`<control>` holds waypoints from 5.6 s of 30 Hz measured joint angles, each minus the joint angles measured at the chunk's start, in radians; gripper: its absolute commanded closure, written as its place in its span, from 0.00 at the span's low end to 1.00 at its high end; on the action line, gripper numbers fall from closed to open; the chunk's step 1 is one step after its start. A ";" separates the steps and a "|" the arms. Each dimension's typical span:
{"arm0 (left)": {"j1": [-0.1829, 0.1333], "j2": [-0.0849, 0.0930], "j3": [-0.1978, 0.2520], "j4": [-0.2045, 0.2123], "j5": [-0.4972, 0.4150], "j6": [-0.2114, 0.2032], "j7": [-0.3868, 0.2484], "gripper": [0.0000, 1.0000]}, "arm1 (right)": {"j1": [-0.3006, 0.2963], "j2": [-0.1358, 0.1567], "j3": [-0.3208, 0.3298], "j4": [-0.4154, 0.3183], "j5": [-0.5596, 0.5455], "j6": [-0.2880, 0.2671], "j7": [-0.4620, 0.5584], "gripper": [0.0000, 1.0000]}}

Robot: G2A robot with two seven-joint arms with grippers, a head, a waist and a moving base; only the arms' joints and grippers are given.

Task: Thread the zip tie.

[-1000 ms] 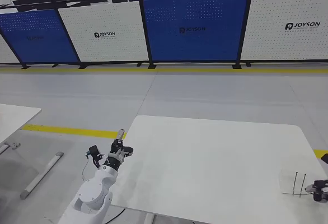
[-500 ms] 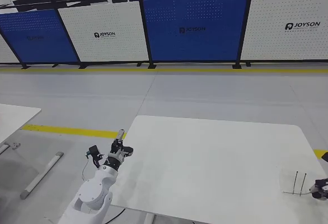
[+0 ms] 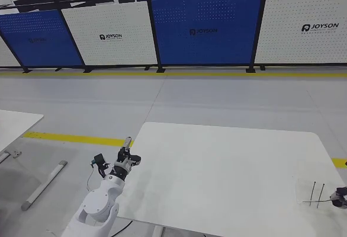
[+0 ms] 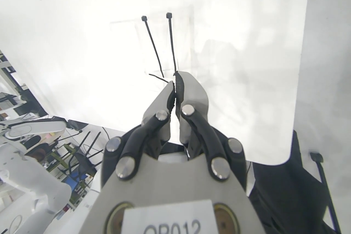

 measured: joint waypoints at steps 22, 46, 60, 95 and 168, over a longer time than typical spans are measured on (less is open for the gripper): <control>0.000 0.000 0.000 0.000 0.000 0.000 0.000 0.00 | -0.345 0.052 0.355 -0.094 0.269 -0.252 -0.120 1.00; 0.000 0.000 0.000 0.000 0.000 0.000 0.000 0.00 | -0.363 0.037 0.323 -0.374 0.415 -0.246 -0.061 1.00; 0.000 0.000 0.000 0.000 0.000 0.000 0.000 0.00 | -0.271 0.025 0.200 -0.389 0.357 -0.202 -0.014 1.00; 0.000 0.000 0.000 0.000 0.000 0.000 0.000 0.00 | -0.196 -0.045 0.000 -0.381 0.614 -0.308 -0.156 1.00; 0.000 0.000 0.000 0.000 0.000 0.000 0.000 0.00 | -0.031 -0.203 -0.321 -0.394 -0.131 -0.641 -0.776 1.00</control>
